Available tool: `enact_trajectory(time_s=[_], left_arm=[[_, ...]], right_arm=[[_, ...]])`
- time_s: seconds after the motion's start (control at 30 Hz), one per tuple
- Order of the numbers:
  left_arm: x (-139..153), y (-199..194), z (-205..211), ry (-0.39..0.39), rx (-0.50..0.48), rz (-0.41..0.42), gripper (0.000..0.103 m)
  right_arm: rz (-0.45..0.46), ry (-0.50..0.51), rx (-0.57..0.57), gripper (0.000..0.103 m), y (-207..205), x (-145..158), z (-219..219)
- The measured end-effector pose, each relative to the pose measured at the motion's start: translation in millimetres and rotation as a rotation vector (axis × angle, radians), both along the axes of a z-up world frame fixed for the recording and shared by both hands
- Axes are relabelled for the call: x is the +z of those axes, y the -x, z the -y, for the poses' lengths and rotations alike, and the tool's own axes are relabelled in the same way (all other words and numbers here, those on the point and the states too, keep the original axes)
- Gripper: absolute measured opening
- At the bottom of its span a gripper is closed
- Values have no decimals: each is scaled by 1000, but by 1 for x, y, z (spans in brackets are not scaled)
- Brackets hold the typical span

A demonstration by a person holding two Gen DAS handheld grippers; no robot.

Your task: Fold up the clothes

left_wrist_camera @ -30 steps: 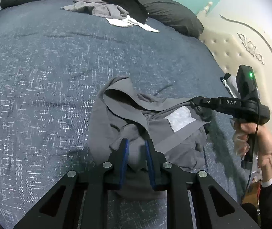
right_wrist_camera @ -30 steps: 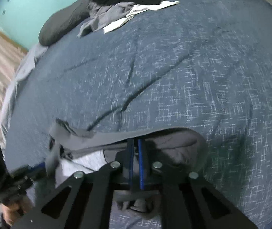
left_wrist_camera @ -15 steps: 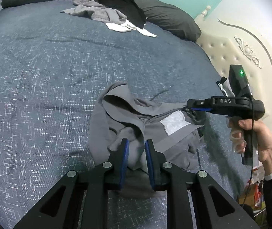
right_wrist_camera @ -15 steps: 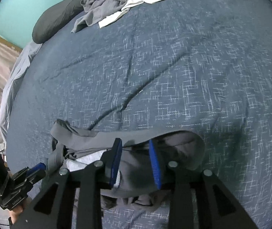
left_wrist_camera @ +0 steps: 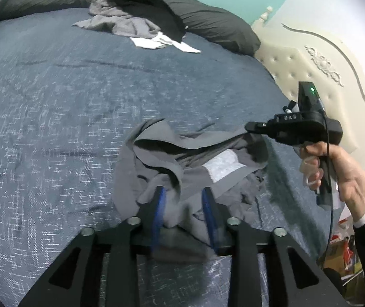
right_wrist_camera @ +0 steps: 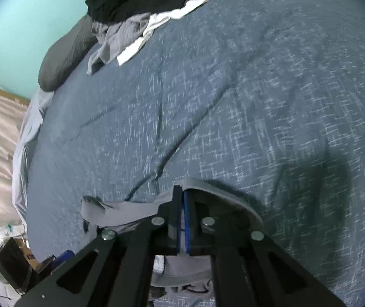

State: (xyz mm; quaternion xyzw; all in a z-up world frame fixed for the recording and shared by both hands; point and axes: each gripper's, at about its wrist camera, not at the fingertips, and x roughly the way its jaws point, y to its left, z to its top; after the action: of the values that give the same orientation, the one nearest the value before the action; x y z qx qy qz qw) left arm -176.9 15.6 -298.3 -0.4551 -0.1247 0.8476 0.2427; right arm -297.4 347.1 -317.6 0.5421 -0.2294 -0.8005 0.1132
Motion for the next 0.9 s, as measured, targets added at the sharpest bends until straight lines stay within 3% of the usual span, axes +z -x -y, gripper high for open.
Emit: enact_trajectory(time_s=[0.33,0.4,0.47,0.57,0.9], left_arm=[[-21,8,-14,44,-21,30,36],[-25,10,-16,51,-21,37,20],[-27,13,-17,62,-24,40,10],[-29,15,-20,69,-35,31,2],[-25,17,-44,92,-74,-7,6]], right_arm=[[-47,6,-43,1,-5,33,-33],[-51,8,-52,1,-5,38,-39],[-54,10,-58,1,-6,40,-45],[-47,6,-67,1,1,36,-43],[-23,8,-77,1,-2,27,-51]])
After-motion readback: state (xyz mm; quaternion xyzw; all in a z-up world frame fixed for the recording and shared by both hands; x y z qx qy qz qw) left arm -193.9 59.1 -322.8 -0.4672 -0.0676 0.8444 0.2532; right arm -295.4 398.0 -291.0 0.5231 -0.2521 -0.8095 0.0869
